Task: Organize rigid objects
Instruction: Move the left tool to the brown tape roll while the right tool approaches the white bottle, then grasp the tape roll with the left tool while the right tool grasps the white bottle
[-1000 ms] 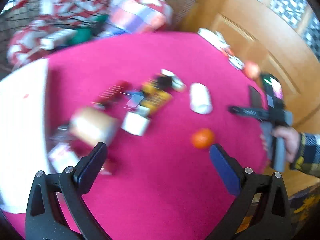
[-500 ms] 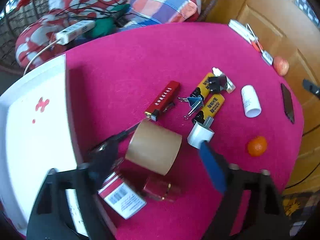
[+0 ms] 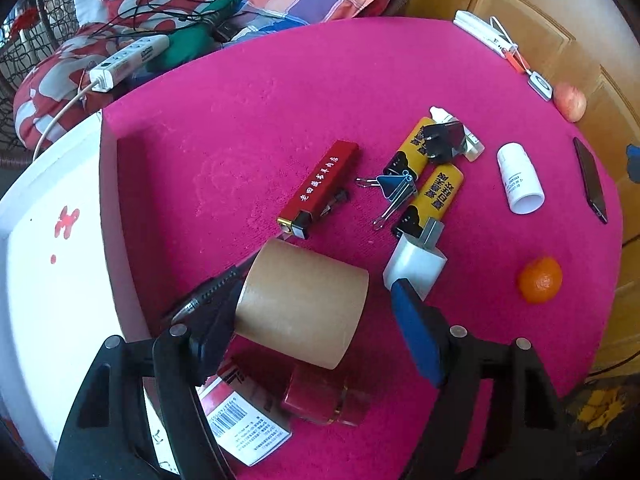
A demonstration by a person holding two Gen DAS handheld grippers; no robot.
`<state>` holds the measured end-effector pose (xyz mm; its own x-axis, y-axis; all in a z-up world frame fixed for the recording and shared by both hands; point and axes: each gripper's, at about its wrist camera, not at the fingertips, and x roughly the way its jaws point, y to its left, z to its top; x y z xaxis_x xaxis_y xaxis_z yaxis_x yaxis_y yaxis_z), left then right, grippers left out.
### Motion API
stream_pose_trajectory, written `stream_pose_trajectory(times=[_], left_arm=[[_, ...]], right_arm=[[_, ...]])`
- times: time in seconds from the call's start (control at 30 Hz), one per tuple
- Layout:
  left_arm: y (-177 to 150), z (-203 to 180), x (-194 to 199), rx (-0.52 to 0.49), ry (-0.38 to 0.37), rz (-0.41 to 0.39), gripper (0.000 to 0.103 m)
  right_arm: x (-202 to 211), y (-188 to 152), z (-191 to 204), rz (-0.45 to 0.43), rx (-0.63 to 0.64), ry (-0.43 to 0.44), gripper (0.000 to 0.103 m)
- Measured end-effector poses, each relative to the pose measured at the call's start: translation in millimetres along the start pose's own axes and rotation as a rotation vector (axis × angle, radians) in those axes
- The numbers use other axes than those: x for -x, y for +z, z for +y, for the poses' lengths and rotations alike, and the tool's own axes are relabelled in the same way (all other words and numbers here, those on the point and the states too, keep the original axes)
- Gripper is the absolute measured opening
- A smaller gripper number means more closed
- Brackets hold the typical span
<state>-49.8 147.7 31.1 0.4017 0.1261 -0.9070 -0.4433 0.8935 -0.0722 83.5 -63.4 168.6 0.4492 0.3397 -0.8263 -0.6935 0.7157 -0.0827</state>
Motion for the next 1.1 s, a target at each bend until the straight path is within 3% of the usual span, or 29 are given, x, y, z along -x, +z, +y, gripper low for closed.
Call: stream_pose_trajectory(times=[0.1, 0.17, 0.4, 0.47, 0.57, 0.63, 0.7, 0.73, 1.0, 1.03, 1.07, 1.1], left_arm=[[3.9, 0.1, -0.7, 0.005, 0.008, -0.001, 0.075], [6.3, 0.5, -0.5, 0.011, 0.014, -0.001, 0.068], [7.9, 5.4, -1.2, 0.026, 0.035, 0.017, 0.067], [6.9, 5.4, -1.4, 0.023, 0.028, 0.025, 0.058], [5.5, 5.4, 0.4, 0.02, 0.021, 0.031, 0.056], [4.3, 4.9, 2.6, 0.025, 0.029, 0.032, 0.056], [2.7, 6.2, 8.1, 0.046, 0.021, 0.026, 0.056], [2.1, 6.9, 10.6, 0.056, 0.02, 0.022, 0.056], [0.8, 12.3, 41.4, 0.13, 0.009, -0.022, 0.055], [1.0, 12.6, 44.8, 0.137, 0.009, -0.027, 0.055], [0.4, 13.3, 50.4, 0.15, 0.007, -0.037, 0.055], [0.3, 13.9, 55.1, 0.161, 0.006, -0.045, 0.055]], right_arm=[[-15.4, 0.6, -2.0, 0.042, -0.003, 0.03, 0.103], [-27.1, 3.3, 0.1, 0.075, -0.016, 0.048, 0.103], [-45.8, 15.3, 6.9, 0.111, -0.06, 0.099, 0.103], [-51.4, 17.6, 12.2, 0.121, -0.053, 0.099, 0.103], [-63.2, 20.0, 13.8, 0.141, -0.066, 0.109, 0.102], [-74.7, 18.9, 14.8, 0.174, -0.082, 0.111, 0.093], [-84.8, 18.4, 14.4, 0.215, -0.099, 0.13, 0.073], [-91.5, 17.2, 15.3, 0.238, -0.111, 0.137, 0.069], [-118.8, 20.8, 27.7, 0.291, -0.143, 0.15, 0.066], [-123.8, 21.1, 30.6, 0.31, -0.137, 0.136, 0.063], [-127.8, 20.2, 32.6, 0.329, -0.131, 0.135, 0.053], [-127.5, 20.2, 34.5, 0.331, -0.127, 0.128, 0.052]])
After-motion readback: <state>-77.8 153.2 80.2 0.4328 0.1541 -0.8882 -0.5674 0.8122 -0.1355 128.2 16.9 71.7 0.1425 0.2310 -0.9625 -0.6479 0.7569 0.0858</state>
